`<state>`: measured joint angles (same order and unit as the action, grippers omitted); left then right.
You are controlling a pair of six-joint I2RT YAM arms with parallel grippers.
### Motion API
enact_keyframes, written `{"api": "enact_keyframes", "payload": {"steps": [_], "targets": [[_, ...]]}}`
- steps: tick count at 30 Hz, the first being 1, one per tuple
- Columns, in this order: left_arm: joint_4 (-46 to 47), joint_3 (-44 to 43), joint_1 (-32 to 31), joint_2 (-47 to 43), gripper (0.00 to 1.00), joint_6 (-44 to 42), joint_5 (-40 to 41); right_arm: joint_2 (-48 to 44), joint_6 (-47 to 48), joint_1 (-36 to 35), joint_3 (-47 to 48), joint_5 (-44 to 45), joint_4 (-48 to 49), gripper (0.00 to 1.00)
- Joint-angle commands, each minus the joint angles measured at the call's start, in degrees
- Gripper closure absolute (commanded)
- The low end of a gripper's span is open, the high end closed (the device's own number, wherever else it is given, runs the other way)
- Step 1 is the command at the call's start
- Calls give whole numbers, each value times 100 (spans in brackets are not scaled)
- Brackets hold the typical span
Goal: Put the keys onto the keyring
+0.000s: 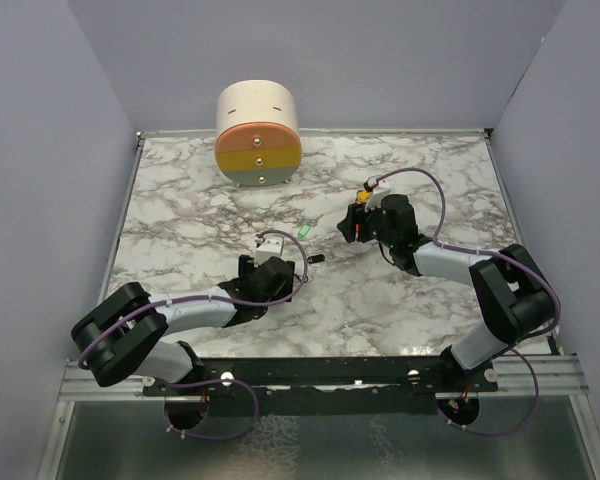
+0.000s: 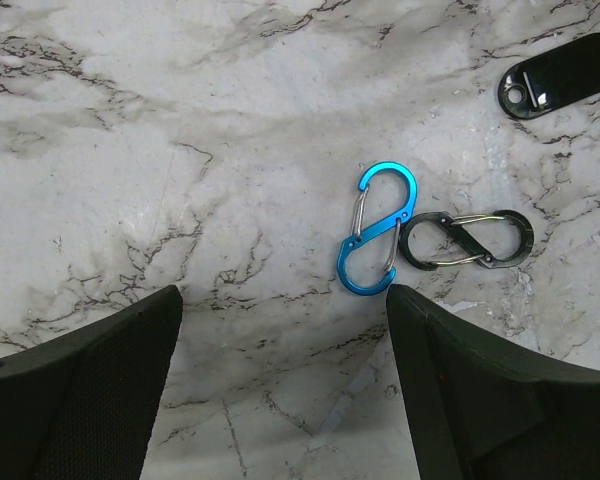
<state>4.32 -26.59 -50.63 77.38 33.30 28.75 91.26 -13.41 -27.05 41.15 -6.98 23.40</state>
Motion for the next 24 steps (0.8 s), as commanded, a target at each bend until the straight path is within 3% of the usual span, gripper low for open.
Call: {"api": "enact_keyframes", "payload": {"steps": [1,6,14,24], "targets": [[89,-109,-53,178,16,98,-69,-120,32,-42,3,-110,22,44],[178,-182,-53,332,21,87,-27,-122,38,-46,-1,-101,24,44],[403,-322,-52,753,38,32,-80,-154,43,-46,-4,-93,24,44],[562,-355,-48,1038,50,27,-221,-148,53,-39,-9,-83,24,44]]}}
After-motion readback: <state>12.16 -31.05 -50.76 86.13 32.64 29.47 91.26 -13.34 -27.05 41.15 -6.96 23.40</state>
